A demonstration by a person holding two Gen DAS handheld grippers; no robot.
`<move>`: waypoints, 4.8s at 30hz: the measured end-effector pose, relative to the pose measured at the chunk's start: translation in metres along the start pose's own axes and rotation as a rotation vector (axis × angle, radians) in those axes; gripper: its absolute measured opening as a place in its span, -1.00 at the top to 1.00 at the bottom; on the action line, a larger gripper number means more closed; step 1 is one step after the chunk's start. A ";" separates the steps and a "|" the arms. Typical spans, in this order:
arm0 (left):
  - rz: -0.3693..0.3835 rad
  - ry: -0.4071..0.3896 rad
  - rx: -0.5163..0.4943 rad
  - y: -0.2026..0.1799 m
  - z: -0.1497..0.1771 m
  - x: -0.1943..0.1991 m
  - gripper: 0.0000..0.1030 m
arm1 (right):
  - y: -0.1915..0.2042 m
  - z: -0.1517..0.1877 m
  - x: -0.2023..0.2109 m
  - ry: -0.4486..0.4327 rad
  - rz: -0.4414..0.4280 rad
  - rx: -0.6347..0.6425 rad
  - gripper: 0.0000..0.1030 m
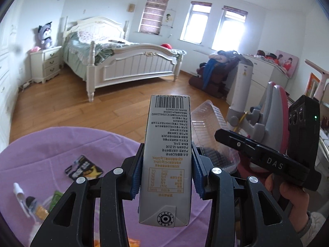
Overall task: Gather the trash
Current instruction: 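Carry the carton and tray over the black bin and open both tools, then grasp the gold snack wrapper with the left tool while the right tool grasps the white fluffy item, then carry the wrapper and fluffy item over the bin and open both tools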
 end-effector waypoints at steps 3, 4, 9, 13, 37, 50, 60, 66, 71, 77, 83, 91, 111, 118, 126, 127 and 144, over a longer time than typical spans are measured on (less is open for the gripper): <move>0.042 0.005 -0.027 -0.026 -0.003 -0.020 0.20 | -0.024 -0.006 0.004 -0.026 0.055 -0.010 0.22; 0.054 0.008 -0.030 -0.033 -0.002 -0.026 0.20 | -0.032 -0.007 0.004 -0.031 0.075 -0.011 0.22; 0.116 0.055 -0.052 -0.067 0.004 -0.061 0.20 | -0.070 0.003 0.005 -0.023 0.160 -0.034 0.22; 0.146 0.105 -0.049 -0.085 0.011 -0.089 0.20 | -0.096 0.017 0.006 0.002 0.196 -0.072 0.22; 0.186 0.205 -0.140 -0.144 0.014 -0.154 0.18 | -0.150 0.048 0.005 0.067 0.258 -0.167 0.16; 0.108 0.150 -0.162 -0.140 0.008 -0.123 -0.86 | -0.138 0.049 0.022 0.052 0.280 -0.182 -0.42; 0.026 0.073 -0.084 -0.077 0.014 -0.034 -0.90 | -0.074 0.046 0.018 0.078 0.176 -0.113 -0.50; -0.070 0.048 -0.057 -0.012 0.029 0.028 -0.90 | -0.005 0.044 0.002 0.123 0.066 -0.011 -0.50; -0.146 0.032 0.025 0.058 0.050 0.087 -0.90 | 0.059 0.052 -0.010 0.174 -0.043 0.098 -0.50; -0.321 -0.004 0.210 0.154 0.088 0.164 -0.90 | 0.138 0.068 -0.029 0.240 -0.150 0.252 -0.50; -0.354 0.040 0.487 0.230 0.141 0.199 -0.89 | 0.209 0.093 -0.054 0.327 -0.229 0.404 -0.50; -0.212 0.051 0.652 0.245 0.164 0.170 -0.39 | 0.260 0.133 -0.082 0.420 -0.210 0.550 -0.48; -0.298 -0.116 0.520 0.218 0.118 0.197 0.49 | 0.236 0.087 -0.051 0.306 -0.332 0.371 0.17; -0.245 -0.158 0.327 0.153 0.050 0.191 0.49 | 0.175 0.037 -0.021 0.132 -0.229 0.276 0.17; -0.113 -0.108 0.138 0.058 0.004 0.116 0.48 | 0.081 0.016 -0.006 0.062 -0.086 0.175 0.17; -0.095 -0.102 0.117 0.046 0.000 0.105 0.48 | 0.069 0.015 -0.004 0.059 -0.070 0.158 0.17; 0.082 0.061 -0.069 -0.072 -0.001 -0.060 0.48 | -0.076 0.036 -0.002 0.079 0.086 -0.078 0.17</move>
Point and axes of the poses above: each gripper's, at about its wrist camera, not at the fingertips, and x roughly against the way its jaws point, y to its left, z to its underside, the point moved 3 cm from there along -x, roughly the way its jaws point, and after that the axes turned 3 degrees about y, right-handed, at the moved point
